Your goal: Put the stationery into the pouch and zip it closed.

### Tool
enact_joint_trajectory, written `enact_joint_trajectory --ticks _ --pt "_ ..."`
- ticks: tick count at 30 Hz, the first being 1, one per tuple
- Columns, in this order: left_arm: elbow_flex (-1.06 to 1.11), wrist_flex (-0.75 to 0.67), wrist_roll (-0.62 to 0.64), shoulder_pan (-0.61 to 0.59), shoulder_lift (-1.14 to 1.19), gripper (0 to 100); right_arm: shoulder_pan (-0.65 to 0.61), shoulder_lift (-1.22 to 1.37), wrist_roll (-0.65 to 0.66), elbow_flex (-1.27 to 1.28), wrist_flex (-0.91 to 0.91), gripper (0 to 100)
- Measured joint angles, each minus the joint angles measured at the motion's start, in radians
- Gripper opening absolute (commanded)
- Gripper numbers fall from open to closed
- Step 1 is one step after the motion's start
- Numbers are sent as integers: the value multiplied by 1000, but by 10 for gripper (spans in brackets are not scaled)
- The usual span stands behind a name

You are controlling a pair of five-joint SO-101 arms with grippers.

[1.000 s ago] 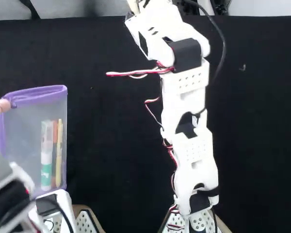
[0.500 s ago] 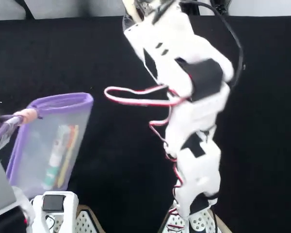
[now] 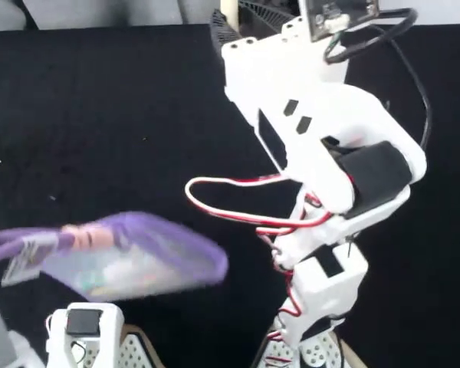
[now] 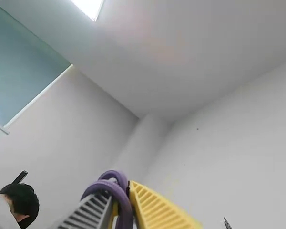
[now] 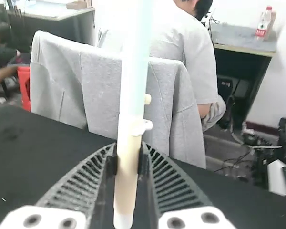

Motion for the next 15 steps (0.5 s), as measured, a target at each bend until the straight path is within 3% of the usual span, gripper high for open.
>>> enact_joint_trajectory --ticks 5,15 --pt "-14 23 0 2 0 29 0 0 -69 0 0 11" --pt "15 6 0 2 0 29 0 -164 -80 8 3 11"
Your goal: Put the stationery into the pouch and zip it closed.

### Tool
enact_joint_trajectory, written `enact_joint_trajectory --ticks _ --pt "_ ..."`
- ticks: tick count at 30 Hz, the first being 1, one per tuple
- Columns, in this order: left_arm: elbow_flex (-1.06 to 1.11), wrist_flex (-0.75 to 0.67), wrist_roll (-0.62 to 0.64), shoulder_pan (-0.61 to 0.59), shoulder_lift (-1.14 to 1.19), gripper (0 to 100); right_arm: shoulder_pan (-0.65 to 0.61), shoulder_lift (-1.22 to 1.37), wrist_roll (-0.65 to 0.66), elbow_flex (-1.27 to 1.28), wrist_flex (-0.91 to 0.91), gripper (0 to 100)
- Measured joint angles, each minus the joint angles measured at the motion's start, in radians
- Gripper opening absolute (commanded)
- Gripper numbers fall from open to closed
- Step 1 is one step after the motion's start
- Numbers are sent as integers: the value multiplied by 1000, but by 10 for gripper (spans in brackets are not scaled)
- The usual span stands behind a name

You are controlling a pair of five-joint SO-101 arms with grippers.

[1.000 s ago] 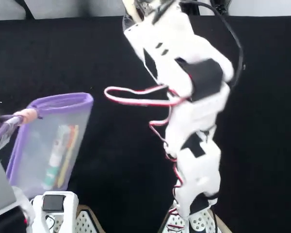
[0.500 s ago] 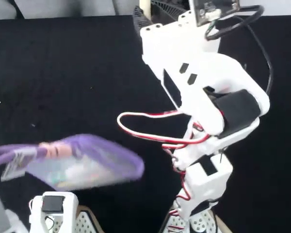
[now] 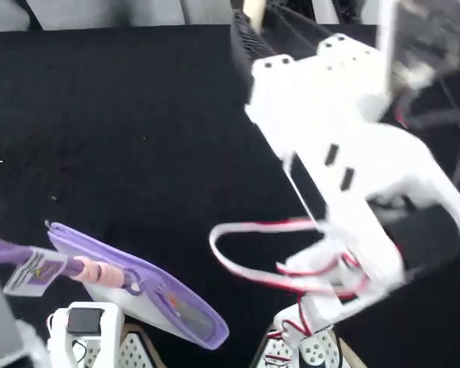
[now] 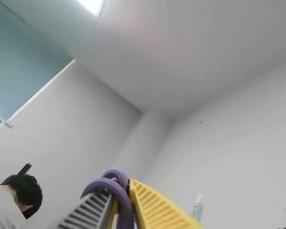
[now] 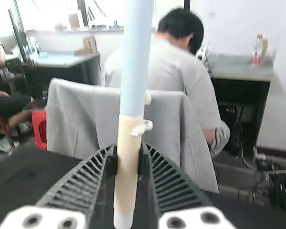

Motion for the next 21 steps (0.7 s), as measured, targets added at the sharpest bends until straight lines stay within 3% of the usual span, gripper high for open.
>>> enact_joint_trajectory --ticks 14,21 --pt "97 -170 -17 0 0 29 -9 -473 0 534 -41 11" --pt "97 -239 -81 0 0 29 -203 -503 0 825 -144 11"
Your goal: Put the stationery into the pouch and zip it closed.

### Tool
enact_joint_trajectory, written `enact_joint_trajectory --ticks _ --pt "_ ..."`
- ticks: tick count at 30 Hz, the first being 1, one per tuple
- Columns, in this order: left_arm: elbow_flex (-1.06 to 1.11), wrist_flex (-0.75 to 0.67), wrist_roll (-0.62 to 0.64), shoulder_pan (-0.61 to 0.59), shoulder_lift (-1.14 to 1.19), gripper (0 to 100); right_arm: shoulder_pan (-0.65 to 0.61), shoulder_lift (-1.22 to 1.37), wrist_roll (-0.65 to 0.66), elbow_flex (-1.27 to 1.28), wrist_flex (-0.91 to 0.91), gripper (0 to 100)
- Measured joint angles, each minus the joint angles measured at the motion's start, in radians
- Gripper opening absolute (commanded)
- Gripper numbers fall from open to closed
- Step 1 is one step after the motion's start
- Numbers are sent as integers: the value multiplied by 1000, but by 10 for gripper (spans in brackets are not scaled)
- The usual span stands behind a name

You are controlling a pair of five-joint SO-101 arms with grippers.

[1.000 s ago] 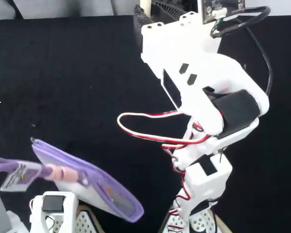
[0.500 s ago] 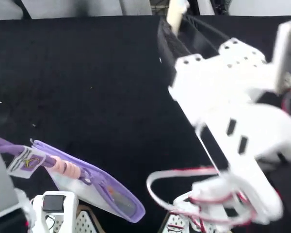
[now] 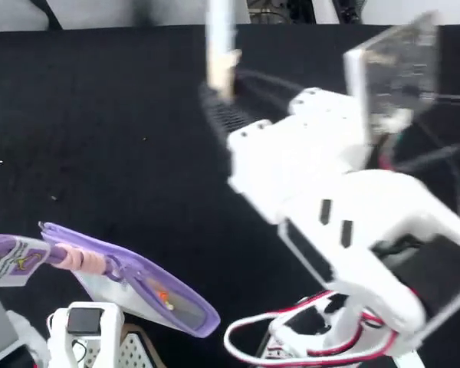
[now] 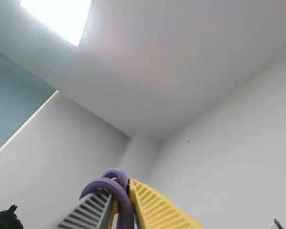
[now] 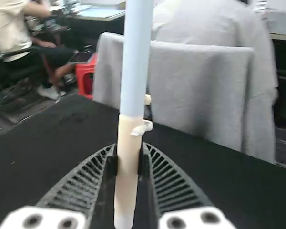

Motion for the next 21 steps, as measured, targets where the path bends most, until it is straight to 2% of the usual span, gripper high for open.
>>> enact_joint_trajectory --ticks 3,7,17,21 --pt "0 0 -2 0 0 29 -83 -48 0 152 -89 11" --pt "23 -6 -2 0 0 29 -127 -167 0 427 -269 11" --pt "28 -8 -11 0 0 28 -193 -684 -2 1293 -954 11" --pt "63 -58 -46 0 8 28 -221 -773 -2 1412 -1053 11"
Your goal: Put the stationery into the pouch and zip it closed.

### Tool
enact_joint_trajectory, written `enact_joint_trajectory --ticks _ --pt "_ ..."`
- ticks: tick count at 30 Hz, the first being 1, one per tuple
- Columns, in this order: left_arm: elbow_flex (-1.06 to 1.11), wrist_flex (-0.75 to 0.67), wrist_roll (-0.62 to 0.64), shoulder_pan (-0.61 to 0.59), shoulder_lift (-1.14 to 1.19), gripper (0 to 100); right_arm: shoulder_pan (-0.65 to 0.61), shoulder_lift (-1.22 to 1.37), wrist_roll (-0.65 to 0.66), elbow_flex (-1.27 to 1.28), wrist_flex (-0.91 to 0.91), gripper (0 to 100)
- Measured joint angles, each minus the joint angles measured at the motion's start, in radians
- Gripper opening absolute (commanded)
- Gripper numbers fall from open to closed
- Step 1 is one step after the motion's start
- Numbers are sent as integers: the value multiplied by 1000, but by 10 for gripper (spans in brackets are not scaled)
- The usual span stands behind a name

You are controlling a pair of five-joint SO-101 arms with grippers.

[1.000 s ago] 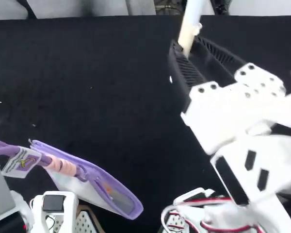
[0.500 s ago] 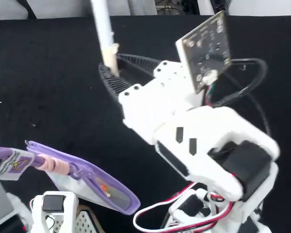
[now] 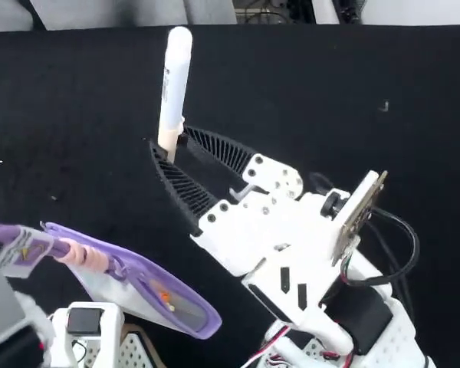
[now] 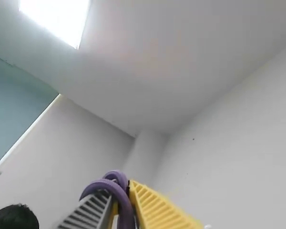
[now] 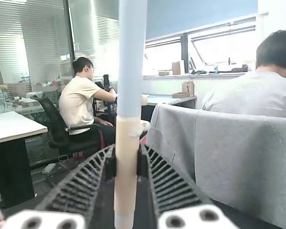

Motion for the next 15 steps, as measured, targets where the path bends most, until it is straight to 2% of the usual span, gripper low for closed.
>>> enact_joint_trajectory --ticks 7,11,15 --pt "25 -107 -8 0 121 28 -8 -48 0 98 -66 11" --pt "-8 -149 -8 0 207 28 -12 -147 0 261 -233 11" --pt "-52 -153 -9 0 282 28 -74 -169 0 405 -404 11"
